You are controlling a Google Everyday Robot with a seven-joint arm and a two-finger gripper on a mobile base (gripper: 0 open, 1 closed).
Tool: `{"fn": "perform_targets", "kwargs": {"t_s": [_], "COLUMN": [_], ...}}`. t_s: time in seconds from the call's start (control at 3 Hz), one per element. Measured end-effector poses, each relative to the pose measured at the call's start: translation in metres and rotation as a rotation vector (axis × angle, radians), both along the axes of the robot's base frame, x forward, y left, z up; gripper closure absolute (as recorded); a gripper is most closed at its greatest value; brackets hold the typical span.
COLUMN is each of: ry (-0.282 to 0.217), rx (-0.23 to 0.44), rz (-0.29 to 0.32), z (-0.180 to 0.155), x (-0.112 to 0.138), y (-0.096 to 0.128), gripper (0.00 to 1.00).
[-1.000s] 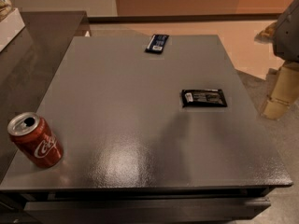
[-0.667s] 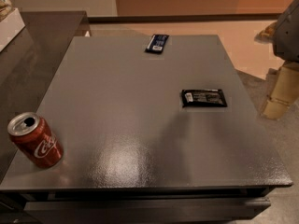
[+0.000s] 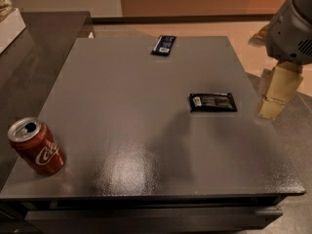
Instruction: Pick rxbar chocolate
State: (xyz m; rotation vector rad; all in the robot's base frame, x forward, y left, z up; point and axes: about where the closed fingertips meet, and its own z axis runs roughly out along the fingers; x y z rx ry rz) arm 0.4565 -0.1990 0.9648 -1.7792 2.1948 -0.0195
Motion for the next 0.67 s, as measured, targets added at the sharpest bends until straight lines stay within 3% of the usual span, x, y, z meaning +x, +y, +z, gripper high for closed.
{"fn": "perform_targets", "kwargs": {"t_s": [0.67], "ry": [0.068], "rx": [0.071], "rz": [0.079], "z": [-0.046], "x": [0.047], "y": [0.032], "gripper": [0.0]}}
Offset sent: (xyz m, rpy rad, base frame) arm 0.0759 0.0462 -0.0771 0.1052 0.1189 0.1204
